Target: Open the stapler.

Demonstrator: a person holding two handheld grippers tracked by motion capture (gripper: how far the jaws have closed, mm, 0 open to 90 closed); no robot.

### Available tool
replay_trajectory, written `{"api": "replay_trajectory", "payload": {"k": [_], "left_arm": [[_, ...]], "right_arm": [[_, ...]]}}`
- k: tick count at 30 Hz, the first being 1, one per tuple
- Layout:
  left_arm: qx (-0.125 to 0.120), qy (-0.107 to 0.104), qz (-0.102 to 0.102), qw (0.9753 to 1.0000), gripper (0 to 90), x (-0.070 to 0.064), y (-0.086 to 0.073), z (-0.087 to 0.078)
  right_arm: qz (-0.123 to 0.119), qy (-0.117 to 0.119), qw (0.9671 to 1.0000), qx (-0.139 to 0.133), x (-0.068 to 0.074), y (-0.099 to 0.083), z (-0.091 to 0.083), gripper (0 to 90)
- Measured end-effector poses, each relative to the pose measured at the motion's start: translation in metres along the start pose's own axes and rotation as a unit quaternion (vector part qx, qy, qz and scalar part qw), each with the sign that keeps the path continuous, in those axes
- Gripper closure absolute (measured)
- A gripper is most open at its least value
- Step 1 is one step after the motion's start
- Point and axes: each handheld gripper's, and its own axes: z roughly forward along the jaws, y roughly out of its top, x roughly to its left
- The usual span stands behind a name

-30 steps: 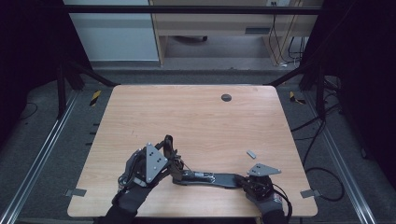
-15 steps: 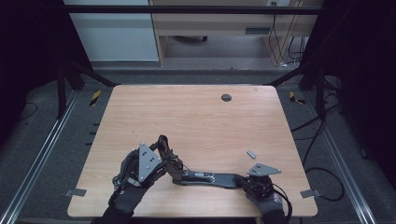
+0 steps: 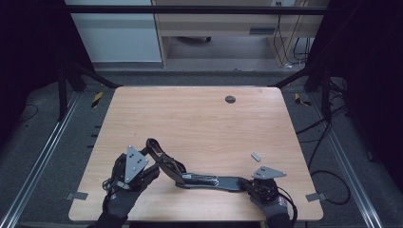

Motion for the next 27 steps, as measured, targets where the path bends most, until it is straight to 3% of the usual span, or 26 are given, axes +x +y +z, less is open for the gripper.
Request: {"api": "replay_trajectory", "payload": {"k": [7,12,27], "left_arm": [[-0.016,0.004,-0.011,0.9998,52.2,0.003,-0.006,0.0],[-0.016,0.006,-0.034,0.9993,52.1,0.007,-0.013,-0.002],[-0.022,0.017,-0.052,0.9983,50.2,0.012,-0.026,-0.005]], "right_arm": [[-0.001,0.001,1.0,0.0,0.0,0.0,0.0,90.0],[0.001,0.002,1.0,0.0,-0.001,0.0,0.0,90.0],[0.002,0.002,1.0,0.0,-0.001,0.0,0.0,90.0]]}}
